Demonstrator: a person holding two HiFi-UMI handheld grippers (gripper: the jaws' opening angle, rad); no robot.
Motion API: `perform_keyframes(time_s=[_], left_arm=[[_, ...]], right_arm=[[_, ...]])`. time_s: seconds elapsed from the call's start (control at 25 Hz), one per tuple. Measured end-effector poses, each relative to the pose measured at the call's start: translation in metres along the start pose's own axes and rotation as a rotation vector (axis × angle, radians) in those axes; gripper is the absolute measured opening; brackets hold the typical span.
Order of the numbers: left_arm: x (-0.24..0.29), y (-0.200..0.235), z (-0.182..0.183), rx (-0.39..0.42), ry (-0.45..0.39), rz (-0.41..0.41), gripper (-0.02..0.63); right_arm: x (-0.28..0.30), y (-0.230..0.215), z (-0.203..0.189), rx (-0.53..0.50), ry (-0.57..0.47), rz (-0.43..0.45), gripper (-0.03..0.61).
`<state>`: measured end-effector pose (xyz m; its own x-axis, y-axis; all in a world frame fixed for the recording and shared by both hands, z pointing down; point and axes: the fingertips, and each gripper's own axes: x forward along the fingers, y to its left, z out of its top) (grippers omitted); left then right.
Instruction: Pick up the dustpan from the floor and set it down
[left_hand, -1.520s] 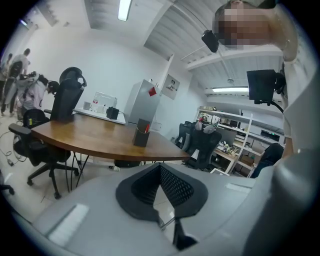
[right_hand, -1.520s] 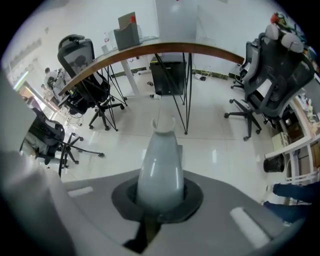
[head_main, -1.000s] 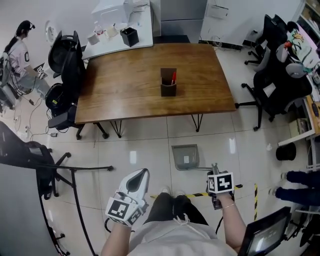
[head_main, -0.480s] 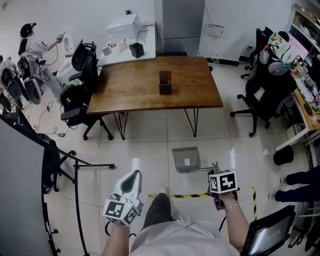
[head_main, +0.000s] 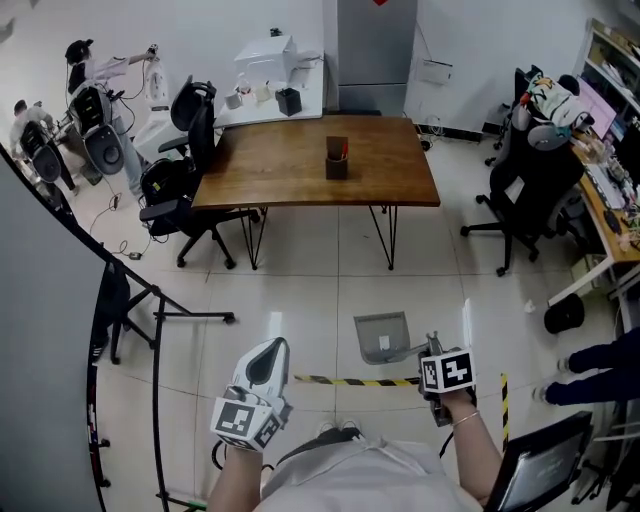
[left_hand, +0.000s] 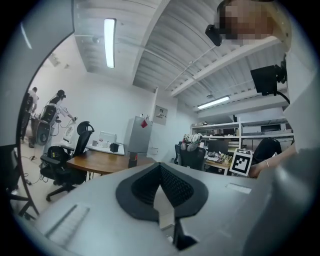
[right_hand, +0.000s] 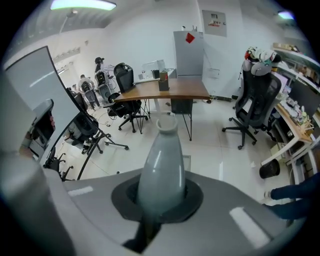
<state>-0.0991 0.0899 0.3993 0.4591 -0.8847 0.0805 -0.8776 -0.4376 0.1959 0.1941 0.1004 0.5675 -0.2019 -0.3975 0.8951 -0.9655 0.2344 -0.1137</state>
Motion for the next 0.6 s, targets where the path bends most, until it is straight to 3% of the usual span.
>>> perform_keyframes(time_s=[0.2,0.6], left_arm=[[-0.015,0.007,0.002,0.009,-0.015,0.025,0.014],[-0.023,0.003,0.016,0.034,-0.051,-0.01,0.014]], right_arm=[[-0.004,0.007,-0.017,-0.007,0.021,-0.01,0.008],[-0.009,0.018,-0.014,0.023,-0.001,0.023,0.007]])
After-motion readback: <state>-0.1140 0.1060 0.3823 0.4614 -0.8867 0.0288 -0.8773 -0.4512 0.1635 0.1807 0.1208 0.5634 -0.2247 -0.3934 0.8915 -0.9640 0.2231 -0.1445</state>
